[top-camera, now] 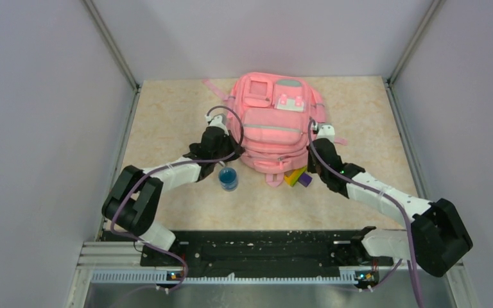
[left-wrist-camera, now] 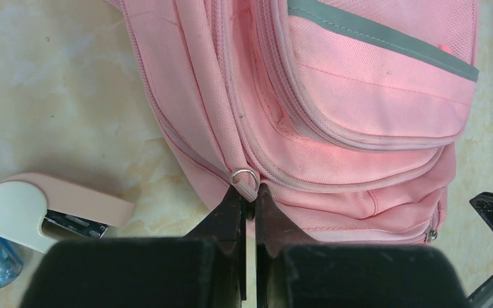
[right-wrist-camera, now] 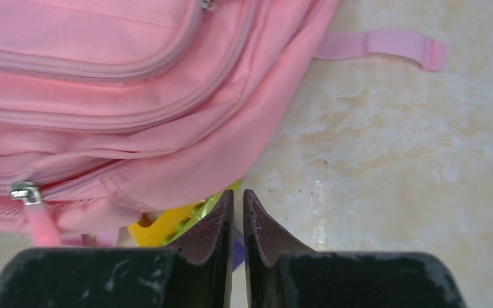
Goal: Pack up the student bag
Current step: Zip the student bag at the center of the board.
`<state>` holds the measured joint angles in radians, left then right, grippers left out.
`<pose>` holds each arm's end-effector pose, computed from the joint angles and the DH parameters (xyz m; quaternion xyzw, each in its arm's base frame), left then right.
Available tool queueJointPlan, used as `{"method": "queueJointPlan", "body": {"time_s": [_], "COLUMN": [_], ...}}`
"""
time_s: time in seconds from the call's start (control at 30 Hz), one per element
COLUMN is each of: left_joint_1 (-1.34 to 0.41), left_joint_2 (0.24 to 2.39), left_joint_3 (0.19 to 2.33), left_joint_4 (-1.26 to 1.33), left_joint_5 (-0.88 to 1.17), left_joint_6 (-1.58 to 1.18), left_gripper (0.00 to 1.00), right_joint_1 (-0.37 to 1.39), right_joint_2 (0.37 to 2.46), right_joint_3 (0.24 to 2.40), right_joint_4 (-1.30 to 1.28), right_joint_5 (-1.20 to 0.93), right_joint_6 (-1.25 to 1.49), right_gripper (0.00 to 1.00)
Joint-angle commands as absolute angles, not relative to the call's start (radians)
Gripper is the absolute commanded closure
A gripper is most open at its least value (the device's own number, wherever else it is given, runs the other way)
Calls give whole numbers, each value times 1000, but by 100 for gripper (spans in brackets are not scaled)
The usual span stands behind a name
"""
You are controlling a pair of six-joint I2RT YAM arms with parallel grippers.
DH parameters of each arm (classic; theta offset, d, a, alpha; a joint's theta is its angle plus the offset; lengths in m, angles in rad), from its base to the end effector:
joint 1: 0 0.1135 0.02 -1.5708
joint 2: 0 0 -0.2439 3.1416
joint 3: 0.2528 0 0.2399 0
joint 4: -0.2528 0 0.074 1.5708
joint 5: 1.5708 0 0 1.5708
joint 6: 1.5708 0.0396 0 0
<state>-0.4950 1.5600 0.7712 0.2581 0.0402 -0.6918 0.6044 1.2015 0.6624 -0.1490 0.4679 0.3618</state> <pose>0.2822 -0.1542 0.1774 -0.0753 0.8644 -0.2923 0.4021 0.2130 0.1254 0.2038 -0.0081 0.8851 0.0074 0.4653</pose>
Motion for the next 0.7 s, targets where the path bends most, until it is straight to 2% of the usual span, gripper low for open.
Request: {"method": "queueJointPlan", "body": {"time_s": [0.0, 0.07, 0.13, 0.3, 0.47, 0.67], "left_joint_1": [-482, -482, -482, -482, -483, -483], "left_joint_2": [1507, 1506, 1508, 1509, 1509, 1509], "left_joint_3": [820, 826, 833, 839, 835, 827], "left_joint_4": [247, 239, 226, 214, 219, 225], "left_joint_5": [41, 49, 59, 69, 77, 78], "left_joint_6": [-608, -609, -607, -614, -627, -636], "left_gripper": [100, 100, 100, 100, 100, 100], "right_joint_1": [602, 613, 650, 798, 867, 905], "right_joint_2": [1145, 1118, 1097, 1122, 1235, 1348], "right_joint_3": [719, 717, 716, 741, 799, 850], "right_joint_4": [-67, -74, -84, -107, -125, -121], "right_joint_5": [249, 206, 210, 345, 435, 509], "right_joint_6": [347, 377, 400, 414, 404, 385], "right_gripper": [82, 71, 64, 47, 46, 52]}}
